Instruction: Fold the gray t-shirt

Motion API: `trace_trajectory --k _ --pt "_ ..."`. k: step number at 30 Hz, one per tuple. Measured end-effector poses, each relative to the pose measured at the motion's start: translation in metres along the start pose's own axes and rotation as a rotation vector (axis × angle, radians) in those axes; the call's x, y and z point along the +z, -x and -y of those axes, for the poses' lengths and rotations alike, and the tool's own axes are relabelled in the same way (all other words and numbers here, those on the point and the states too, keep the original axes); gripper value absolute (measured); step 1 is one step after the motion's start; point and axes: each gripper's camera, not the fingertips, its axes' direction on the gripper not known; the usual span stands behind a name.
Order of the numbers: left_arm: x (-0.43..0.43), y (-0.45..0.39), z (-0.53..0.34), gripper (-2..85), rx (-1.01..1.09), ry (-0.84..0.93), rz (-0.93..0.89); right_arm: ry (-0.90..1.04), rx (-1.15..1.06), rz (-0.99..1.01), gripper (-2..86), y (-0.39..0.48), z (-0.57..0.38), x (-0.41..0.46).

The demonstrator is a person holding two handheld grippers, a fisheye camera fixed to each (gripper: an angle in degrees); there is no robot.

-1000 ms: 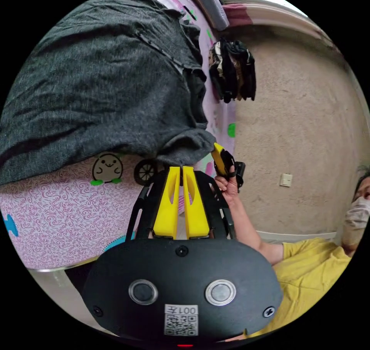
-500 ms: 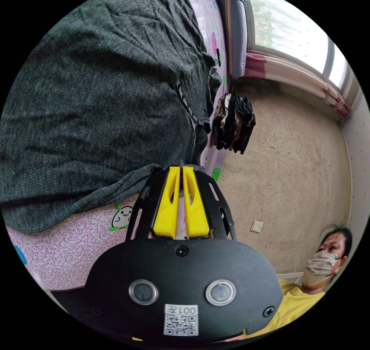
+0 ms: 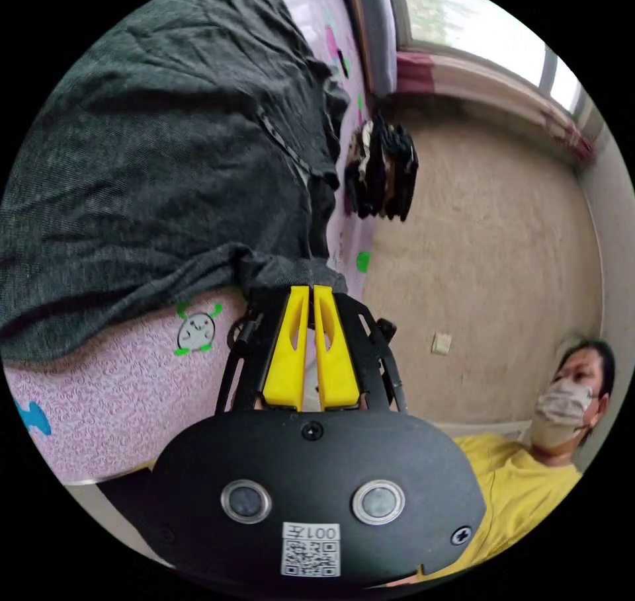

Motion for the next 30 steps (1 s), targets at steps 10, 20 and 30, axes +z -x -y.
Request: trace_trajectory --k 10,20,30 --pt "0.057 0.02 -0.075 -1.0 0.04 0.53 0.203 0.06 0.373 -0.144 1.8 0.013 -0.123 -0.015" --pt "0.022 0.026 -0.069 -1.1 -0.023 0.445 0.187 0.165 0.106 -0.315 5.3 0.069 -0.118 0.077" --pt "0.03 0.023 -0.076 -1.0 -0.093 0.45 0.105 0.357 -0.53 -0.832 6.6 0.155 -0.159 0.189"
